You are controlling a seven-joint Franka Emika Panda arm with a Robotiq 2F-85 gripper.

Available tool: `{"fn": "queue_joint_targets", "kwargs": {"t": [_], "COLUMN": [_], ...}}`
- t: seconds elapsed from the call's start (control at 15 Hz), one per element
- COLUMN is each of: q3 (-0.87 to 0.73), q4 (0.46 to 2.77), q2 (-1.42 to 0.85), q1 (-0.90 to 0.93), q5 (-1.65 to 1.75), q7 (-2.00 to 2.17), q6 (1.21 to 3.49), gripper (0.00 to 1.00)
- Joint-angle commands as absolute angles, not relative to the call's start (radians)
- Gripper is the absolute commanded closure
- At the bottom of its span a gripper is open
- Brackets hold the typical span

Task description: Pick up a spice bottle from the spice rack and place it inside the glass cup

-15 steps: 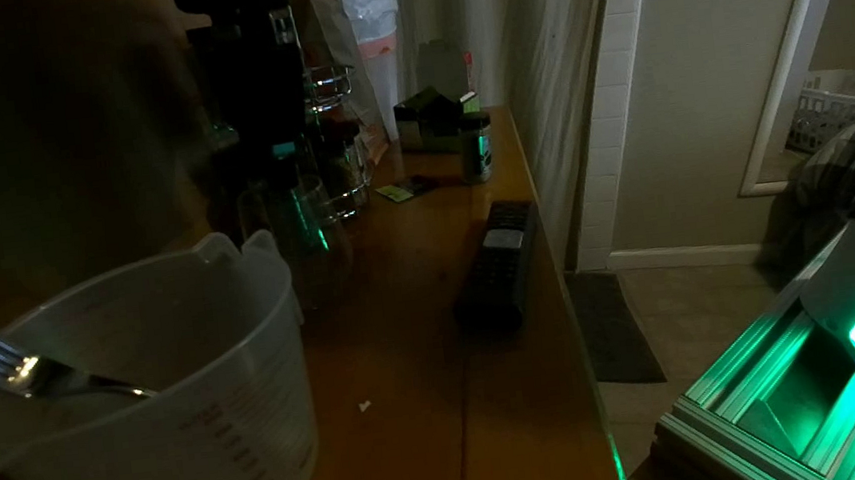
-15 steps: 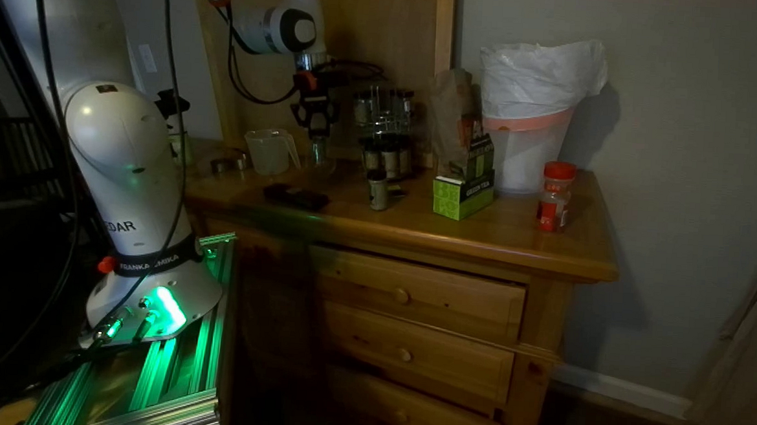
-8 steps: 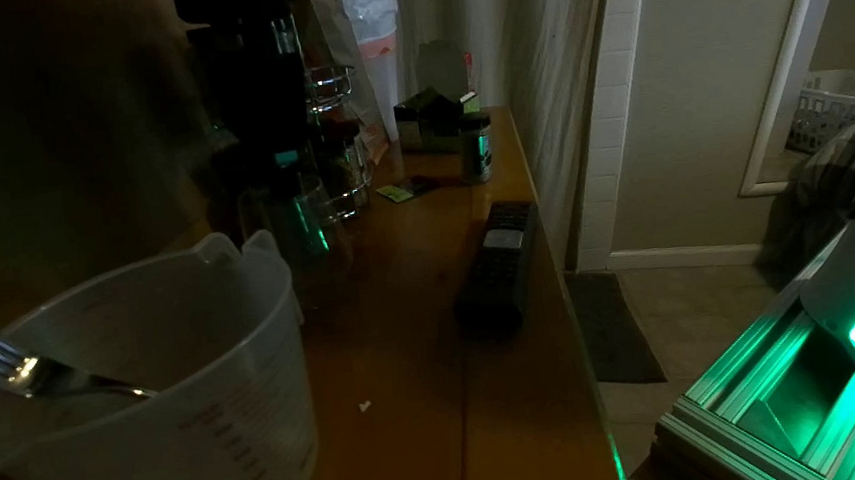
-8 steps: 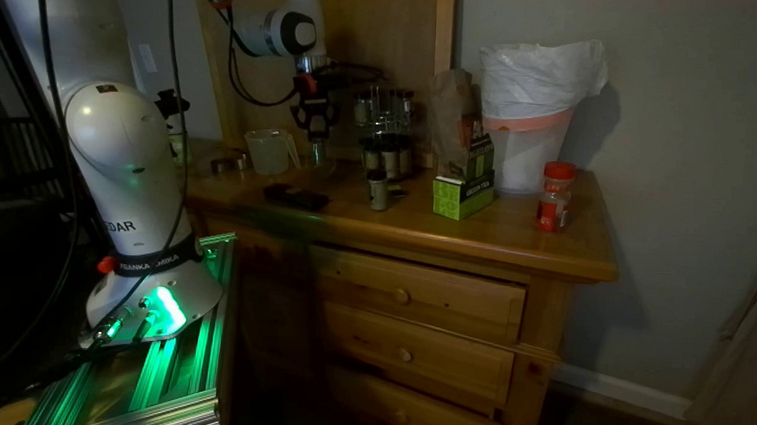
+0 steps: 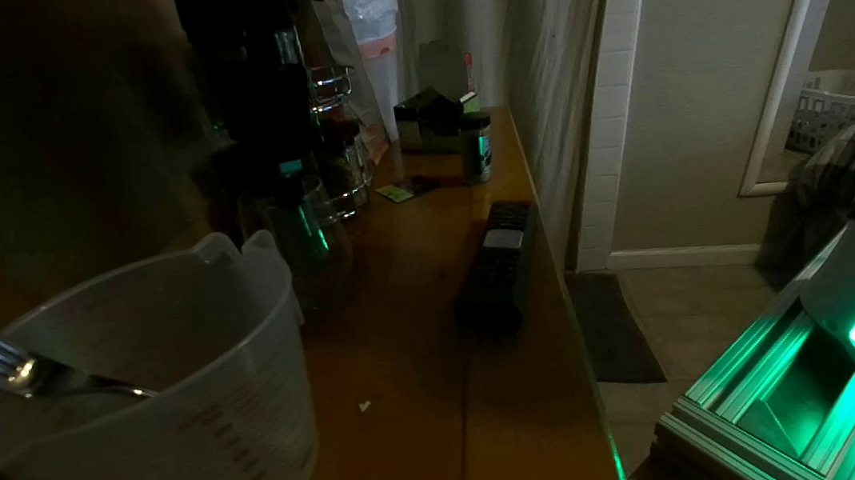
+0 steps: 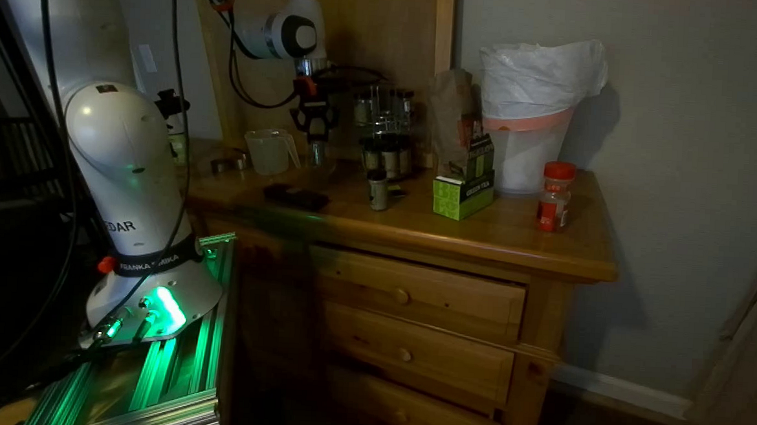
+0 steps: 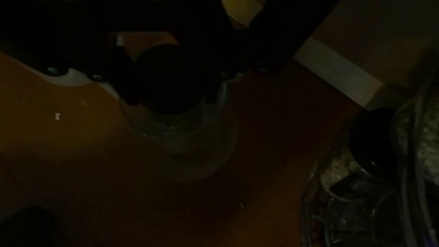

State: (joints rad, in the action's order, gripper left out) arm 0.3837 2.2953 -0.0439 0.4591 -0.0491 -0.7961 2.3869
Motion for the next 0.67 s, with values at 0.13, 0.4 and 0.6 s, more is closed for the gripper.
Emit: {"fn": "queue_joint_targets", "kwargs": {"t": [0.13,0.4,0.6], "q3": [0.401,0.401,0.401], "q4": [2.285,2.284,2.283], "q2": [-0.051,-0.051,-0.051], "q1": [0.439,0.437,0.436], "q5": [-0.041,-0.041,-0.040], "q7": [-0.781,-0.781,-0.782], "q6": [2.393,2.392,2.390], "gripper": [0.50,0.75,0.75]}}
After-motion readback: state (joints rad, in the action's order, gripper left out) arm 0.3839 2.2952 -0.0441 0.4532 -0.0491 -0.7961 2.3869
